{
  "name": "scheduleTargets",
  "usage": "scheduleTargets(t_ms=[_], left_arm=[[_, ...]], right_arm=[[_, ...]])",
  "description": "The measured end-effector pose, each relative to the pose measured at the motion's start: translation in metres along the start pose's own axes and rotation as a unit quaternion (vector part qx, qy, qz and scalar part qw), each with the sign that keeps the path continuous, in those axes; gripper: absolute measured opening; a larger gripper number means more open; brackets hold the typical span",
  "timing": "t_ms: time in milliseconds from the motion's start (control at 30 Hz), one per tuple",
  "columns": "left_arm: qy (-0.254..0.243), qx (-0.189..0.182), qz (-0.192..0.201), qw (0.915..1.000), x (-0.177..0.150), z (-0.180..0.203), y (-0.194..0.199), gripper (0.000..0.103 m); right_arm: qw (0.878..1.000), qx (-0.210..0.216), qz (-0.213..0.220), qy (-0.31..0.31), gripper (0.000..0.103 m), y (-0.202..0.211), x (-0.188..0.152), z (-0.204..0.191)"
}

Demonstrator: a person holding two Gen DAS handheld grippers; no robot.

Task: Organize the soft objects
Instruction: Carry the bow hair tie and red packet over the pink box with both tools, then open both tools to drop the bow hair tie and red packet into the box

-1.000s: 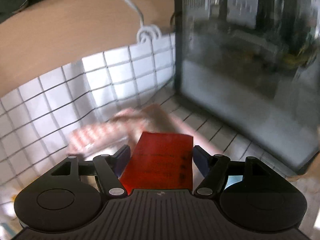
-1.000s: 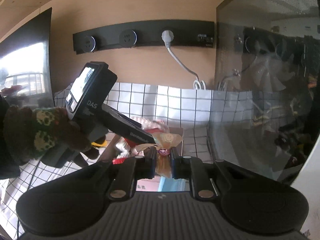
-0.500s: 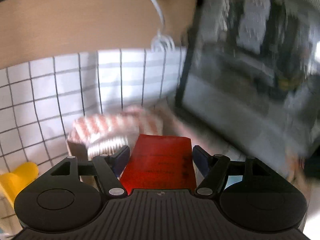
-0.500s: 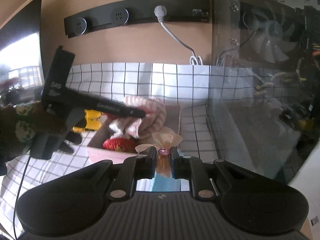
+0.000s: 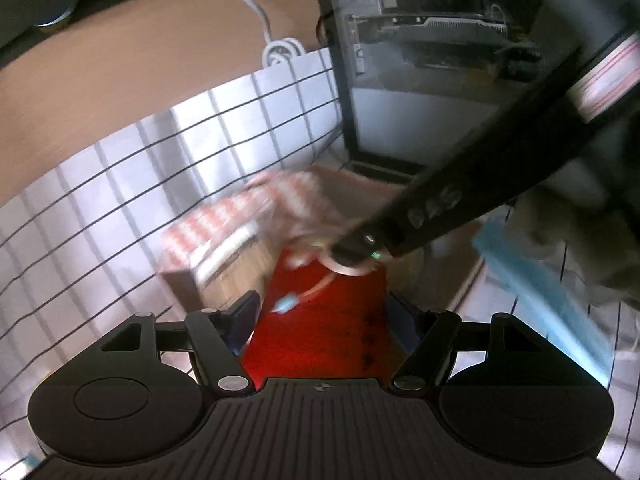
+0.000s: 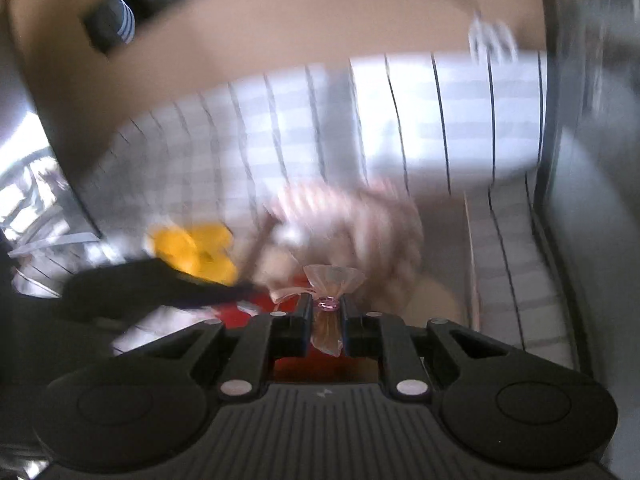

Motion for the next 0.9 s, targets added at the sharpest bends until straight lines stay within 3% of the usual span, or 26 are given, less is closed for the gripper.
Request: scheduleTargets(t_ms=[167,233,367,467,533,600,733,800,900], left_arm=[[0.066,0.013,-0.007,0.9977,-0.015,-0.027,0.015,0.077],[0.112,0.015,-0.01,0.9936,-0.018,-0.04,0.02,0.075],[0.202,-0.016,-0.01,0.9792,-0.022,-0.052,0.033,0.073],[0.201,-0.041,-0.021,0.9786,-0.016,-0.043,0.025,0.064],[0.198,-0.044,-0.026,0.979,-0.012,-0.037,0.019,0.042],[0.206,-0.052,-0.028,0.9768,-0.011,-0.031,0.015,0.035],[0.21,-0.055,-0.018,0.9759,-0.004,-0.026,0.009,0.035],[0.245,-0.052,-0.01,0.968,-0.001,-0.035,0.012,0.035],[0.312,-0.043,0.007,0.949,-0.005,-0.059,0.03,0.035]], right_arm=[[0.999,-0.007,-0.03,-0.017,0.014,-0.022,-0.025,0.017],[0.999,-0.018,-0.031,-0.006,0.014,-0.023,-0.029,0.018],[0.997,-0.068,-0.016,0.022,0.016,-0.014,-0.027,0.02],[0.995,-0.091,0.011,0.04,0.031,0.006,-0.019,0.019],[0.995,-0.082,0.032,0.043,0.042,0.023,-0.014,0.014],[0.995,-0.072,0.047,0.048,0.045,0.038,-0.01,0.007],[0.992,-0.079,0.071,0.06,0.045,0.064,-0.012,-0.001],[0.991,-0.085,0.08,0.063,0.045,0.073,-0.014,-0.003],[0.994,-0.061,0.072,0.053,0.045,0.078,-0.02,-0.007]])
Point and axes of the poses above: each gripper's, at about its wrist camera, not at the fingertips, and y roughly against the way its jaws point, z to its right, x to its top, the point moved 9 cm from there along -y, roughly the way its jaws point, and after that the axes turned 10 degrees about x, right-handed, at the moved point
